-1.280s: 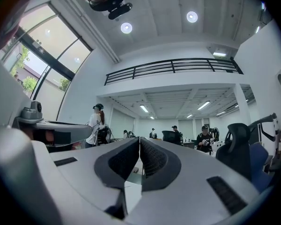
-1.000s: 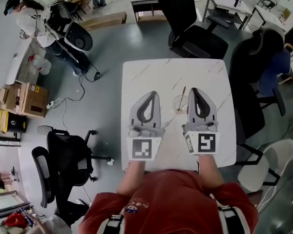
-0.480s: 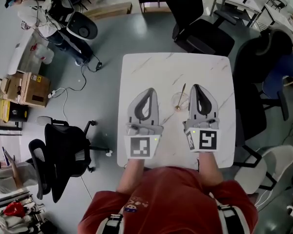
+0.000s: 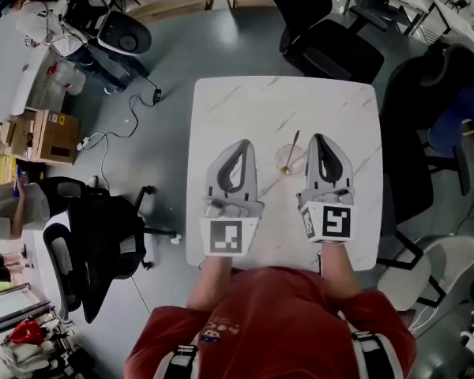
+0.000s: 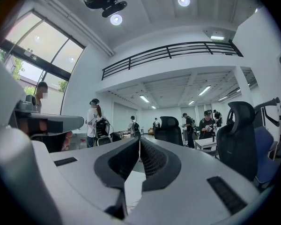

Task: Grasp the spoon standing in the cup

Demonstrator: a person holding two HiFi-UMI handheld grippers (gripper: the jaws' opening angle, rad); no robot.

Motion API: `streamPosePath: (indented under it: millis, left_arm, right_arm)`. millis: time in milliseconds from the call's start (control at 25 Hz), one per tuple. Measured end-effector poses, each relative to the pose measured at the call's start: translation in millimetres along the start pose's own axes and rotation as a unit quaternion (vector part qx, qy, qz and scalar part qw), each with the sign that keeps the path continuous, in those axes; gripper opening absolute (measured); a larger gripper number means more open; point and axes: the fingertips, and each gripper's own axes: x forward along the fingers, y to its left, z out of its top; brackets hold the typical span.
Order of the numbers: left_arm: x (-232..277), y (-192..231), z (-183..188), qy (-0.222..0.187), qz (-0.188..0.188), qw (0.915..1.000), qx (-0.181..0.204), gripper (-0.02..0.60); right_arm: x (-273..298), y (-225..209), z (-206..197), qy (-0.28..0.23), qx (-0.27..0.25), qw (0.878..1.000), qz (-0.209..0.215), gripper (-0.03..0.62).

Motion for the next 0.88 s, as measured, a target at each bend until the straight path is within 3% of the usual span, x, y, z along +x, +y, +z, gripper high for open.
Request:
streamPosePath:
  millis: [880]
  left_arm:
    - [16.5,-0.7,-34.8,0.046,-0.004,0.9990,0.001,0.009]
  right_arm:
    - [26.9,-6.1,-74.1,0.081,0.022,0.996,0.003,0.015]
